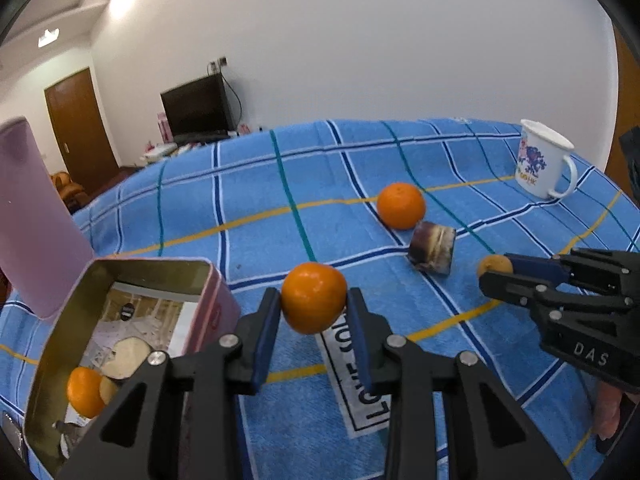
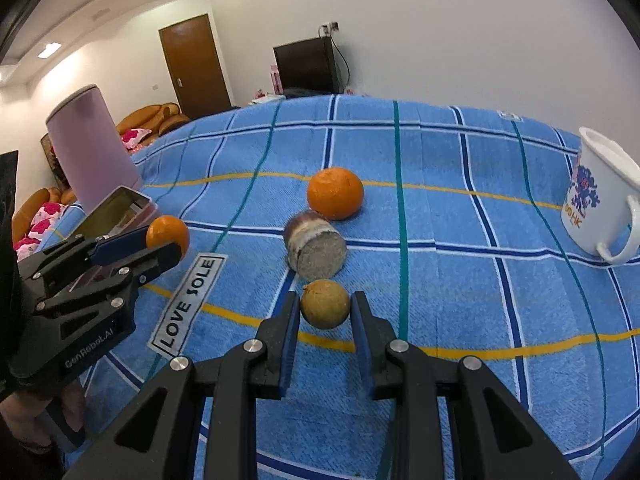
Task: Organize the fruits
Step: 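Lift the orange with the left tool while the right tool lifts the brown fruit, then carry the orange with the left tool over the tin while the right tool carries the brown fruit, then lower into the tin and open the left tool while the right tool releases the brown fruit, then move both tools back from the tin toward the remaining fruits, then grasp the cut brown taro piece with the right tool while the left tool approaches the orange, then grasp the last small orange with the left tool while the right tool holds the taro piece, then lift and carry the orange with the left tool toward the tin while the right tool carries the taro piece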
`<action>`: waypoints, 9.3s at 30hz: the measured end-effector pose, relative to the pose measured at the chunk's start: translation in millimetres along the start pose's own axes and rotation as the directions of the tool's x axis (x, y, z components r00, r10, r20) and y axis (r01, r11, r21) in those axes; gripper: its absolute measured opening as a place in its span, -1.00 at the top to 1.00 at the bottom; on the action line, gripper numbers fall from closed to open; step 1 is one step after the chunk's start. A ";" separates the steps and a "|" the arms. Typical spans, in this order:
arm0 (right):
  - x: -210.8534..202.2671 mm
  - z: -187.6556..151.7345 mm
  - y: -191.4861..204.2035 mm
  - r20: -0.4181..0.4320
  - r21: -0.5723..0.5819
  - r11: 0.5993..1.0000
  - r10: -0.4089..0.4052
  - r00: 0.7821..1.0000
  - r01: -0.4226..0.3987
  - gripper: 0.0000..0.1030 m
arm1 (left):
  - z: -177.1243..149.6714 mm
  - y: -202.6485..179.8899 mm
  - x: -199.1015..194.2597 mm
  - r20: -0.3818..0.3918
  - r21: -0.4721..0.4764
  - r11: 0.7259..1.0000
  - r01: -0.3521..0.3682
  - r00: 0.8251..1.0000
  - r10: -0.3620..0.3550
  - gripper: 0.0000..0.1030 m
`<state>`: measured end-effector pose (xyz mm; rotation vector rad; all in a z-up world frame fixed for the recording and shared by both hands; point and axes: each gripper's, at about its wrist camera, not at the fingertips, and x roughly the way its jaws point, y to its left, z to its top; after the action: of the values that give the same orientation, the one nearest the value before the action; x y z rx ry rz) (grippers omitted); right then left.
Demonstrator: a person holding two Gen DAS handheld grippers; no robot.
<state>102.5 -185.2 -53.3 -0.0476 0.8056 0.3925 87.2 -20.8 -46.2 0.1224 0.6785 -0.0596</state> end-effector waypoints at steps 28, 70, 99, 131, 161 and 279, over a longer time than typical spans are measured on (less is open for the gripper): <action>-41.0 -7.1 31.7 0.212 -0.133 0.990 0.069 0.975 -0.042 0.47 | -21.4 8.9 -47.3 0.124 -0.043 0.999 -0.010 0.992 0.016 0.32; -32.3 15.7 112.2 0.202 -0.267 0.957 0.174 0.964 -0.117 0.46 | -33.8 56.1 -79.0 0.164 -0.120 0.993 -0.020 0.986 0.040 0.32; -6.6 42.2 168.9 0.162 -0.336 0.923 0.252 0.954 -0.187 0.46 | -36.4 161.5 -72.9 0.089 -0.258 0.952 -0.166 0.977 0.195 0.32; 39.1 36.3 196.0 0.060 -0.367 0.911 0.225 0.973 -0.188 0.46 | -38.6 162.7 -43.7 -0.003 -0.208 0.962 -0.177 0.984 0.180 0.32; 19.6 46.7 75.3 0.106 -0.166 0.986 -0.016 0.994 0.034 -0.07 | -5.4 96.8 -58.9 0.068 -0.177 0.980 -0.093 0.992 0.107 -0.55; -5.3 19.1 26.9 0.177 -0.044 0.992 0.124 0.976 -0.118 0.07 | -19.4 4.2 -28.7 0.030 -0.095 0.993 -0.065 0.997 0.068 0.03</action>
<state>102.7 -158.4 -33.5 0.0060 0.6258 0.5182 53.3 -13.6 -42.7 0.0532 0.6430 0.0340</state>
